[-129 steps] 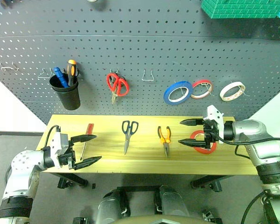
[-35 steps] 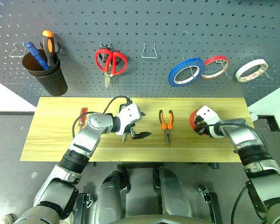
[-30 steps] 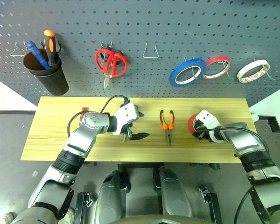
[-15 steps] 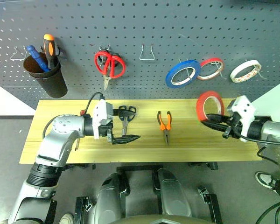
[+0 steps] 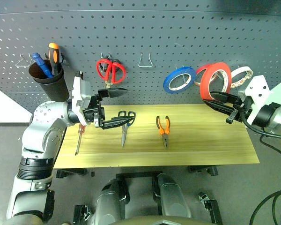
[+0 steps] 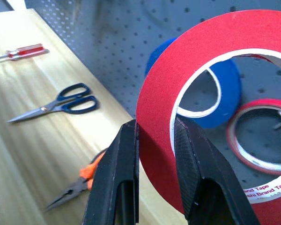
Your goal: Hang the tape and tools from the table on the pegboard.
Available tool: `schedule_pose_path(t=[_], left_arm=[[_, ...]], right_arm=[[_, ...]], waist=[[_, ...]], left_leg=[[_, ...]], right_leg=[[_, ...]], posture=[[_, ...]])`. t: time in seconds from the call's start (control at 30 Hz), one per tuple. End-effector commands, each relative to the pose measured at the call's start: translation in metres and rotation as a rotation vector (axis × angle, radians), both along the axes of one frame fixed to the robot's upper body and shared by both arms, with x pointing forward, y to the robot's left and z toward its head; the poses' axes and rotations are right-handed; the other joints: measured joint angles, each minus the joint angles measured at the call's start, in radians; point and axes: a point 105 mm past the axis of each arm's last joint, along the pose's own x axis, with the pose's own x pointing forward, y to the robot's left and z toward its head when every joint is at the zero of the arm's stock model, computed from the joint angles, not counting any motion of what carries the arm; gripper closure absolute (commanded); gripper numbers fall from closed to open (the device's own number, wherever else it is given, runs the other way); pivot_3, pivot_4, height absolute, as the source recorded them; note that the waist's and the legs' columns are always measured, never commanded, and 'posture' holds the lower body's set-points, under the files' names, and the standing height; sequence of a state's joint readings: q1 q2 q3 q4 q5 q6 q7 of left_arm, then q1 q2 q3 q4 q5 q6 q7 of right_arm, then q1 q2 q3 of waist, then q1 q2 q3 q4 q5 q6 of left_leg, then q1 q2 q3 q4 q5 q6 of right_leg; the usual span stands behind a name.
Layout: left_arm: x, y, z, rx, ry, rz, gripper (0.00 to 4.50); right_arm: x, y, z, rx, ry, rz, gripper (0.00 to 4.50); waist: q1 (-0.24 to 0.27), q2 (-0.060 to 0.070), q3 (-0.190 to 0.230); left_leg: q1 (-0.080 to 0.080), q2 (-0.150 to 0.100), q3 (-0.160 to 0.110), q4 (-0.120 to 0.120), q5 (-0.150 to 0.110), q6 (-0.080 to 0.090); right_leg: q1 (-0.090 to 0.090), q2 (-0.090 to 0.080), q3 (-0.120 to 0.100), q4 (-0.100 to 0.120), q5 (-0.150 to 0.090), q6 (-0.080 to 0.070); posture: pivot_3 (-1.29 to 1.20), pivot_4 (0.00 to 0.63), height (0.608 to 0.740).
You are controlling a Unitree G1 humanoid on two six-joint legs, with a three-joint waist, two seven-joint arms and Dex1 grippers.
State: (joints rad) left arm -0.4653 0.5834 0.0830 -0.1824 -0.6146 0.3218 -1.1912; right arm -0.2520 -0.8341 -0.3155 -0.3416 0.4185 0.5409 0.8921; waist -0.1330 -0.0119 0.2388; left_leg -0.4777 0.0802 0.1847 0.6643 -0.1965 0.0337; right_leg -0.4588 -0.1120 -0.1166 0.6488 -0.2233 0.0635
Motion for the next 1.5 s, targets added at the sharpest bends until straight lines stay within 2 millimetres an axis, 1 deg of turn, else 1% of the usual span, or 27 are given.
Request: schedule_pose_path(t=[0.03, 0.13, 0.23, 0.43, 0.53, 0.63, 0.73, 0.9, 1.0, 1.13, 1.2, 1.23, 1.3, 1.33, 1.37, 1.43, 1.47, 1.5], left_arm=[[-0.009, -0.001, 0.017, -0.021, -0.055, -0.021, 0.00], [-0.009, -0.001, 0.016, -0.022, -0.050, -0.016, 0.00], [-0.007, -0.001, 0.014, -0.017, -0.053, -0.011, 0.00], [0.000, -0.001, 0.015, -0.027, -0.067, 0.015, 0.00], [0.003, 0.000, 0.016, -0.034, -0.073, 0.027, 0.00], [0.005, 0.000, 0.017, -0.047, -0.083, 0.035, 0.00], [0.006, 0.001, 0.016, -0.056, -0.084, 0.038, 0.00], [0.008, 0.003, 0.012, -0.057, -0.065, 0.042, 0.00], [0.008, 0.004, 0.011, -0.054, -0.062, 0.046, 0.00], [0.008, 0.005, 0.010, -0.052, -0.058, 0.055, 0.00], [0.008, 0.005, 0.008, -0.043, -0.055, 0.060, 0.00], [0.009, 0.005, 0.008, -0.041, -0.054, 0.062, 0.00], [0.009, 0.005, 0.008, -0.043, -0.054, 0.064, 0.00], [0.009, 0.005, 0.008, -0.043, -0.053, 0.065, 0.00], [0.009, 0.005, 0.008, -0.042, -0.051, 0.068, 0.00], [0.009, 0.006, 0.006, -0.038, -0.042, 0.074, 0.00], [0.009, 0.007, 0.005, -0.033, -0.034, 0.077, 0.00], [0.008, 0.007, 0.004, -0.029, -0.027, 0.080, 0.00]], right_arm=[[-0.007, 0.003, 0.012, 0.006, -0.022, 0.026, 3.82], [-0.013, 0.006, 0.011, -0.001, -0.019, 0.048, 3.82], [-0.007, 0.002, 0.008, -0.015, -0.028, 0.017, 3.82], [0.015, -0.008, -0.006, -0.078, -0.071, -0.060, 3.82], [0.027, -0.007, -0.018, -0.080, -0.069, -0.067, 3.82], [0.041, -0.006, -0.026, -0.079, -0.087, -0.093, 3.82], [0.056, -0.008, -0.035, -0.120, -0.098, -0.125, 3.82], [0.078, -0.007, -0.043, -0.129, -0.106, -0.193, 3.82], [0.087, -0.009, -0.048, -0.148, -0.103, -0.223, 3.82], [0.092, -0.005, -0.052, -0.147, -0.107, -0.209, 3.82], [0.094, -0.002, -0.051, -0.126, -0.098, -0.201, 3.08], [0.094, 0.000, -0.050, -0.116, -0.102, -0.194, 2.96], [0.093, 0.002, -0.047, -0.108, -0.109, -0.176, 2.34], [0.092, 0.003, -0.046, -0.113, -0.108, -0.165, 1.94], [0.090, 0.003, -0.045, -0.116, -0.109, -0.157, 1.66], [0.087, 0.001, -0.041, -0.120, -0.114, -0.150, 0.94], [0.082, 0.001, -0.040, -0.117, -0.089, -0.135, 0.63], [0.076, 0.000, -0.041, -0.120, -0.049, -0.111, 0.23]], waist=[[0.000, 0.000, -0.002], [0.002, 0.000, -0.006], [0.002, 0.000, -0.017], [0.001, 0.001, -0.036], [0.000, 0.000, -0.044], [-0.003, 0.001, -0.049], [-0.003, 0.002, -0.050], [-0.010, 0.002, -0.051], [-0.019, 0.002, -0.052], [-0.022, 0.002, -0.052], [-0.023, 0.002, -0.052], [-0.023, 0.002, -0.052], [-0.022, 0.002, -0.052], [-0.021, 0.002, -0.052], [-0.021, 0.002, -0.052], [-0.022, 0.002, -0.052], [-0.021, 0.002, -0.052], [-0.021, 0.002, -0.052]], left_leg=[[0.000, 0.000, 0.000, 0.000, 0.000, 0.000], [0.000, 0.000, 0.000, 0.001, 0.000, 0.000], [0.000, 0.000, 0.000, 0.001, 0.000, 0.000], [0.001, 0.000, 0.000, 0.001, 0.000, 0.000], [0.001, 0.000, 0.000, 0.001, 0.000, 0.000], [0.002, 0.000, 0.000, 0.002, 0.000, 0.000], [0.002, 0.000, 0.000, 0.002, 0.000, 0.000], [0.002, 0.000, 0.001, 0.003, 0.001, 0.000], [0.002, 0.000, 0.001, 0.003, 0.001, 0.000], [0.003, 0.000, 0.001, 0.003, 0.001, 0.000], [0.004, 0.000, 0.001, 0.003, 0.001, 0.000], [0.004, 0.000, 0.001, 0.003, 0.001, 0.000], [0.007, 0.000, 0.001, 0.003, 0.001, 0.000], [0.008, 0.000, 0.001, 0.003, 0.001, 0.000], [0.009, 0.000, 0.001, 0.003, 0.001, 0.000], [0.014, 0.000, 0.001, 0.002, 0.001, 0.000], [0.016, 0.000, 0.001, 0.002, 0.000, 0.000], [0.016, 0.000, 0.001, 0.001, 0.000, 0.000]], right_leg=[[0.000, 0.000, 0.000, 0.000, 0.000, 0.000], [0.000, 0.000, 0.000, 0.001, 0.000, 0.000], [0.001, 0.000, 0.000, 0.001, 0.000, 0.000], [0.002, 0.000, 0.000, 0.001, 0.000, 0.000], [0.002, 0.001, 0.000, 0.001, 0.000, 0.000], [0.002, 0.002, 0.000, 0.002, 0.000, 0.000], [0.002, 0.002, 0.000, 0.003, 0.000, 0.000], [0.002, 0.002, 0.000, 0.005, 0.000, 0.001], [0.003, 0.001, 0.000, 0.006, 0.000, 0.001], [0.003, 0.002, 0.001, 0.007, -0.001, 0.001], [0.003, 0.001, 0.001, 0.007, -0.001, 0.001], [0.004, 0.002, 0.001, 0.007, -0.001, 0.001], [0.006, 0.002, 0.001, 0.007, -0.001, 0.002], [0.007, 0.001, 0.001, 0.007, -0.001, 0.002], [0.009, 0.001, 0.001, 0.007, -0.001, 0.002], [0.015, 0.001, 0.001, 0.006, -0.002, 0.003], [0.016, 0.001, 0.001, 0.006, -0.002, 0.003], [0.016, 0.001, 0.001, 0.006, -0.003, 0.003]], posture=[[-0.26, 0.112, 0.730], [-0.26, 0.110, 0.730], [-0.26, 0.104, 0.730], [-0.26, 0.099, 0.730], [-0.26, 0.094, 0.730], [-0.25, 0.093, 0.730], [-0.25, 0.094, 0.730], [-0.24, 0.093, 0.730], [-0.23, 0.095, 0.730], [-0.23, 0.097, 0.730], [-0.23, 0.098, 0.730], [-0.23, 0.098, 0.730], [-0.23, 0.096, 0.730], [-0.23, 0.098, 0.730], [-0.23, 0.099, 0.730], [-0.23, 0.100, 0.730], [-0.23, 0.100, 0.730], [-0.23, 0.100, 0.730]])
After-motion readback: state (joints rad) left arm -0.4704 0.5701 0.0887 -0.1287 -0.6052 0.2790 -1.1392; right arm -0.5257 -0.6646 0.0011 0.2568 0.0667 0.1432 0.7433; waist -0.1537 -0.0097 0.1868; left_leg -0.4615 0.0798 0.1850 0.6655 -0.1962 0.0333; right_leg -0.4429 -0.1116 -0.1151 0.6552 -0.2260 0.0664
